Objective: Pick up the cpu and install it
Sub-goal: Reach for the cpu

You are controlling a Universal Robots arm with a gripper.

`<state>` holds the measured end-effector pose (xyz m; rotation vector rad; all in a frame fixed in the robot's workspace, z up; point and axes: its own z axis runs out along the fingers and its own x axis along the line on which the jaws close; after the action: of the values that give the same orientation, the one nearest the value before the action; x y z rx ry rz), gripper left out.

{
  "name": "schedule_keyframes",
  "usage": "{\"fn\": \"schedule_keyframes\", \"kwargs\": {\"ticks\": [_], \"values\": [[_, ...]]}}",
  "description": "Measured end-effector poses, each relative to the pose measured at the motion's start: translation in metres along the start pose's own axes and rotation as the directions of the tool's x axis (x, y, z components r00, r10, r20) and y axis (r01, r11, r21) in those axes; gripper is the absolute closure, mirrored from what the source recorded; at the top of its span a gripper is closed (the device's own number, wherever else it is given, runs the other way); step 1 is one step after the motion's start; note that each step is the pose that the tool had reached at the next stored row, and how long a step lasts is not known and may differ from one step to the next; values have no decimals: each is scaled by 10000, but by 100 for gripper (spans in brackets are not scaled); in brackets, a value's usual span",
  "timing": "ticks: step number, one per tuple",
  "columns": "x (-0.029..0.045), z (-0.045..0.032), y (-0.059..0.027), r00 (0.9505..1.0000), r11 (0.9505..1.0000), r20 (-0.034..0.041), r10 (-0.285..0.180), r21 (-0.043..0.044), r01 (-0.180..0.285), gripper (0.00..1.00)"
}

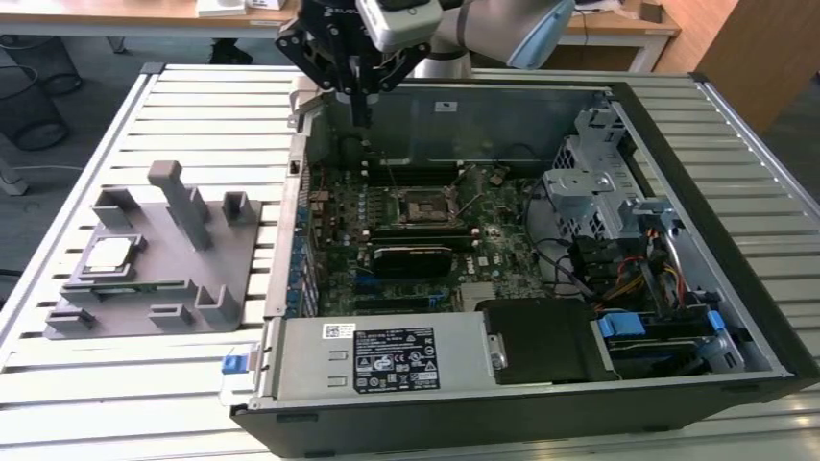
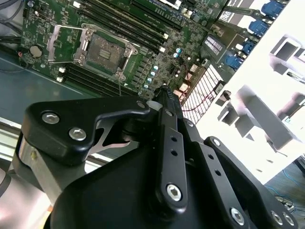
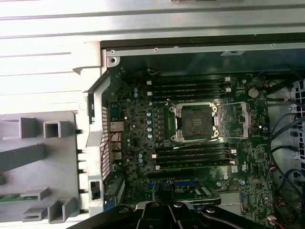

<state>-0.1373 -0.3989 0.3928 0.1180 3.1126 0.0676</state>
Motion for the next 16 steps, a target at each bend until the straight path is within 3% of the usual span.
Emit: {"fn": "schedule_keyframes", "kwargs": {"ticks": [12,16], "values": [[61,5,-5,10000,10000,0,0,0,0,89],[112,6,-7,10000,10000,-1,0,0,0,89]]}}
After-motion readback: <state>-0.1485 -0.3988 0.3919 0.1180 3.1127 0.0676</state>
